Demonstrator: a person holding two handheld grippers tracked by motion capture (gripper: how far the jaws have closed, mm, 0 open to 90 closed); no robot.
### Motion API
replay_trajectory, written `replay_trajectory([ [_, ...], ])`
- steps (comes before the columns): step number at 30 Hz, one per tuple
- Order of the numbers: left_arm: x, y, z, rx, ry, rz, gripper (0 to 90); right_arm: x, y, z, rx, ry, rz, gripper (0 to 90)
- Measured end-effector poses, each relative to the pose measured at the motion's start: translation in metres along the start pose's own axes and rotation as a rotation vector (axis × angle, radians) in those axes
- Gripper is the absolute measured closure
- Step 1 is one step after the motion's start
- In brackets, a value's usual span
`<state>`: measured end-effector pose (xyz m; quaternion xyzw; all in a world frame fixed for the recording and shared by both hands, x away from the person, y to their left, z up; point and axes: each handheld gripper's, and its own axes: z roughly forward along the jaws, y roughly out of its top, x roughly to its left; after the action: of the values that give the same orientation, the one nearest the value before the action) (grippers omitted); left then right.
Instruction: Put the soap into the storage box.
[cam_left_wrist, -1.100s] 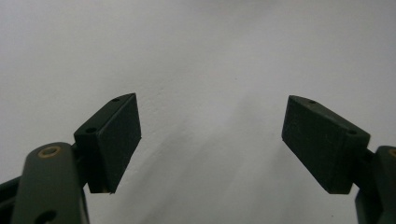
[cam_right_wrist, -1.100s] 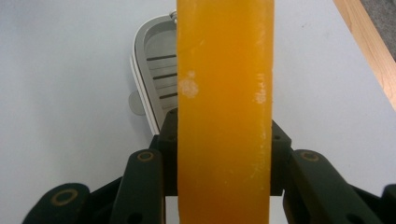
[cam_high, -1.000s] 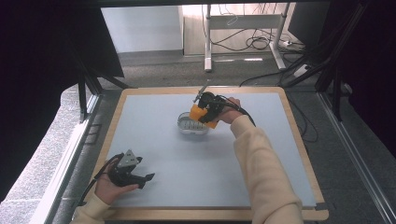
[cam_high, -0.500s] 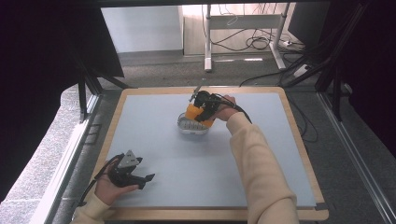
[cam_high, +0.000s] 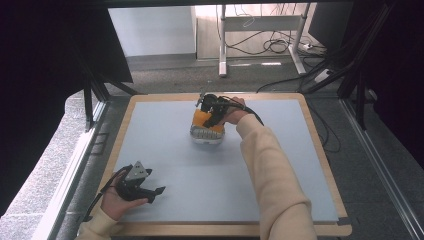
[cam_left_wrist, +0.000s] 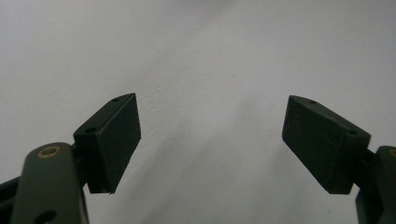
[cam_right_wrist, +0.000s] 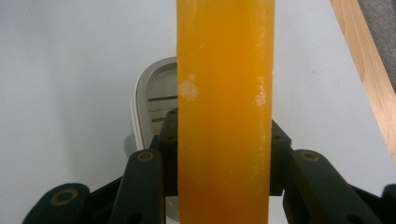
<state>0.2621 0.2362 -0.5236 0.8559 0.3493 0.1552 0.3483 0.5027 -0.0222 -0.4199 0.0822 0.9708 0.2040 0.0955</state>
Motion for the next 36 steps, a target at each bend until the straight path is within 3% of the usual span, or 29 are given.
replay_trajectory([
  [10,0.002,-0.001,-0.001,0.003,-0.002,-0.002,19.4,-0.002,0.005,0.010,0.019,0.023,-0.034,61.2],
  [21,0.002,-0.002,-0.001,0.001,0.000,-0.004,19.4,0.000,0.004,0.025,0.081,0.043,-0.074,61.2],
  [33,0.004,-0.003,-0.002,-0.004,0.005,-0.008,19.5,0.000,0.001,0.032,0.110,0.074,-0.076,60.9],
  [36,0.004,-0.003,-0.002,-0.006,0.004,-0.009,19.5,-0.001,0.001,0.031,0.097,0.080,-0.074,58.6],
])
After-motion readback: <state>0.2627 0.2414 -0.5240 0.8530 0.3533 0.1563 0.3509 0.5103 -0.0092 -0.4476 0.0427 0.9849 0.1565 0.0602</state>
